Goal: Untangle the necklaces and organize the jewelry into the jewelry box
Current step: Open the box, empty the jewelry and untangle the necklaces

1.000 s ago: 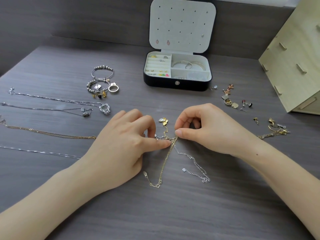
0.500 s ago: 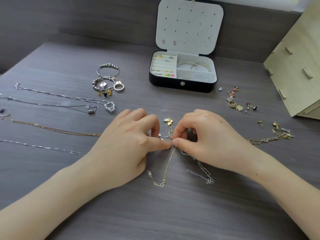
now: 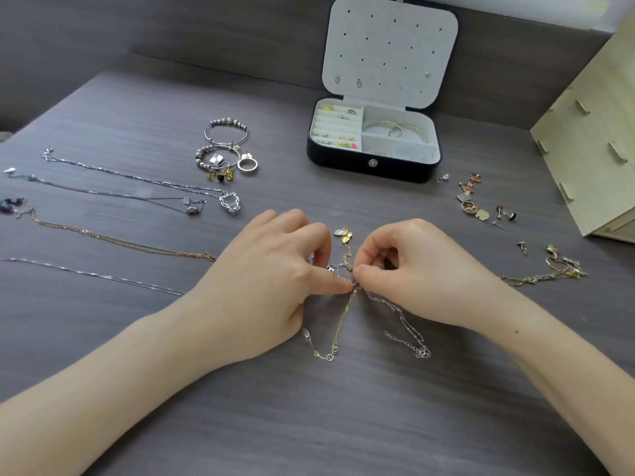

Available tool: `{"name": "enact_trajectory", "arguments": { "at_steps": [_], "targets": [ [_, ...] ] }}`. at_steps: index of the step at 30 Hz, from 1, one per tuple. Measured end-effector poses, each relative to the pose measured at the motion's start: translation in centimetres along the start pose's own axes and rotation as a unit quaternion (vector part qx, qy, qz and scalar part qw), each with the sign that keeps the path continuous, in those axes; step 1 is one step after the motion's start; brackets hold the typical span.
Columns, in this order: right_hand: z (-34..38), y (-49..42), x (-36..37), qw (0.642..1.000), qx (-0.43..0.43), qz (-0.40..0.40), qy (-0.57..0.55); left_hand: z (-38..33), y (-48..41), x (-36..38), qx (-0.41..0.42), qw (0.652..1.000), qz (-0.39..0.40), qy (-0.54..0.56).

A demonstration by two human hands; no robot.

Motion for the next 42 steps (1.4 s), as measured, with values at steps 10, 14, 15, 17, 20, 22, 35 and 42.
{"name": "enact_trajectory", "arguments": {
  "at_steps": [10, 14, 15, 17, 20, 22, 35, 42],
  "targets": [
    [-0.8, -0.4, -1.4, 0.998, 0.033, -0.006, -0.052, 0.2, 0.1, 0.2, -0.003, 1.000, -0.006, 0.011],
    [-1.0, -0.4, -1.3, 0.998, 0.039, -0.011, -0.038, 0.1, 0.1, 0.4, -0.009, 1.000, -0.003, 0.022],
    [-1.0, -0.4, -1.3, 0.999, 0.040, -0.013, -0.033, 0.1, 0.0, 0.5, -0.013, 1.000, -0.004, 0.024],
    [-1.1, -0.5, -1.2, 0.999, 0.040, -0.018, -0.021, 0.0, 0.0, 0.5, -0.022, 0.999, -0.011, 0.031],
    [-1.2, -0.4, -1.2, 0.999, 0.038, -0.023, -0.008, 0.0, -0.2, 0.5, -0.038, 0.998, -0.029, 0.034],
    [-1.3, -0.4, -1.2, 0.999, 0.036, -0.027, -0.004, 0.0, -0.3, 0.6, -0.046, 0.998, -0.035, 0.031],
    [-1.4, -0.4, -1.1, 0.999, 0.027, -0.033, -0.008, -0.3, -0.6, 0.9, -0.032, 0.999, -0.013, -0.003],
    [-1.4, -0.3, -1.3, 0.999, 0.031, -0.021, -0.019, -0.3, -0.3, 0.5, -0.028, 1.000, -0.005, -0.006]
  ]
}}
Point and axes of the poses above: each hand's wrist, its own y-axis away from the middle knuckle, its own x-axis out of the palm, z = x × y, the point moved 1 cm from there along -y, towards the middle knuckle, and after that the axes turned 7 degrees about -y, right-handed, at the moved point
